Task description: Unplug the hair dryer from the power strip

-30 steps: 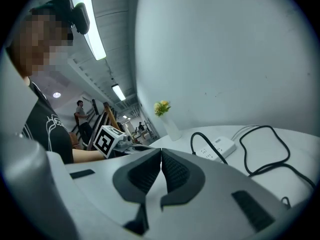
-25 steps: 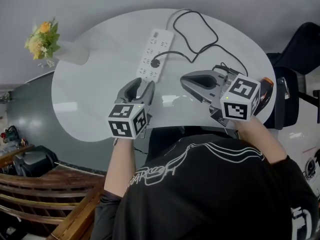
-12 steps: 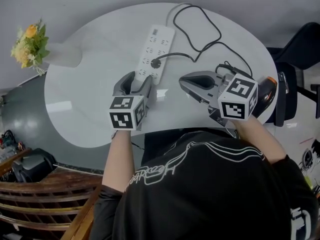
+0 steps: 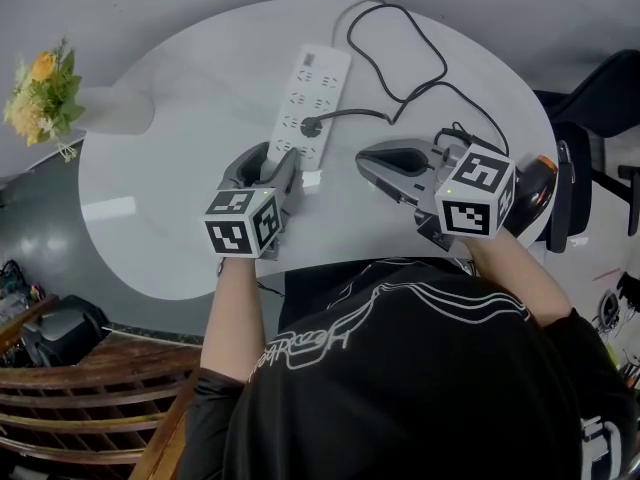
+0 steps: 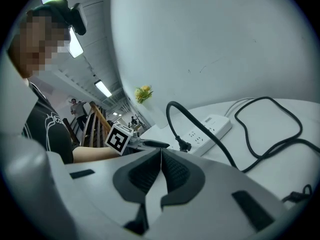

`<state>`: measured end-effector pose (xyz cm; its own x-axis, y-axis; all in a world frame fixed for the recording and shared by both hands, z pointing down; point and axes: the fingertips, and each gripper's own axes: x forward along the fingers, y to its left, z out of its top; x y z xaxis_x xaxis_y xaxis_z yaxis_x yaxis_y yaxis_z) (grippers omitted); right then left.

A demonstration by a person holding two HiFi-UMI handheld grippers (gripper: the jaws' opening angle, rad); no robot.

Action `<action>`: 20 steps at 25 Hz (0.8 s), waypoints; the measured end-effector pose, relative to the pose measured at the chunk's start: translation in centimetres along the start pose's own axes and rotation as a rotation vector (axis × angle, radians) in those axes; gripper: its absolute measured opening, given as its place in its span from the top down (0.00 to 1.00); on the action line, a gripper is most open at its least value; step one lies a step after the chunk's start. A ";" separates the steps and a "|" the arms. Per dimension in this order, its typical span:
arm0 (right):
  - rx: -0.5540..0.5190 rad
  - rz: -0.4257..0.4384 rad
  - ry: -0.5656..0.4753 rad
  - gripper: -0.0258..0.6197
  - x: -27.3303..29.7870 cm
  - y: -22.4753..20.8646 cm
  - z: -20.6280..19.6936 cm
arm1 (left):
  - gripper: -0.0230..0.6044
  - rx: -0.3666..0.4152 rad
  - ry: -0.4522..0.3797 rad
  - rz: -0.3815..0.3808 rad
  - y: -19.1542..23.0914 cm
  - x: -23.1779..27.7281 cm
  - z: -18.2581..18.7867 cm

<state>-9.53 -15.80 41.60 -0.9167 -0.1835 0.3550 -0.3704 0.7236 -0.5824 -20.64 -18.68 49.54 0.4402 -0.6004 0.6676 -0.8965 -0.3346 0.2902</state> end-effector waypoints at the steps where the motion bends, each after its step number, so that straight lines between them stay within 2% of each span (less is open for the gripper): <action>1: 0.005 -0.001 0.001 0.96 0.0 -0.2 -0.1 | 0.64 -0.005 -0.005 -0.008 0.0 0.0 0.0; 6: 0.024 -0.001 -0.003 0.96 0.7 -1.0 -0.3 | 0.64 -0.041 -0.007 -0.034 0.0 0.2 -0.2; 10: -0.027 -0.014 -0.010 0.96 1.7 -1.3 0.0 | 0.64 -0.046 0.001 -0.049 0.1 0.3 -0.2; 15: -0.075 0.004 -0.097 0.96 3.1 -1.6 1.3 | 0.64 -0.050 -0.003 -0.060 0.1 0.4 -0.2; 20: -0.224 -0.042 -0.104 0.95 5.0 -2.2 1.8 | 0.63 -0.055 0.001 -0.074 0.1 0.4 -0.2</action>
<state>-13.57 -19.47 43.34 -0.9161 -0.2757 0.2911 -0.3765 0.8413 -0.3879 -20.60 -18.82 50.02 0.5054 -0.5751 0.6433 -0.8629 -0.3373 0.3763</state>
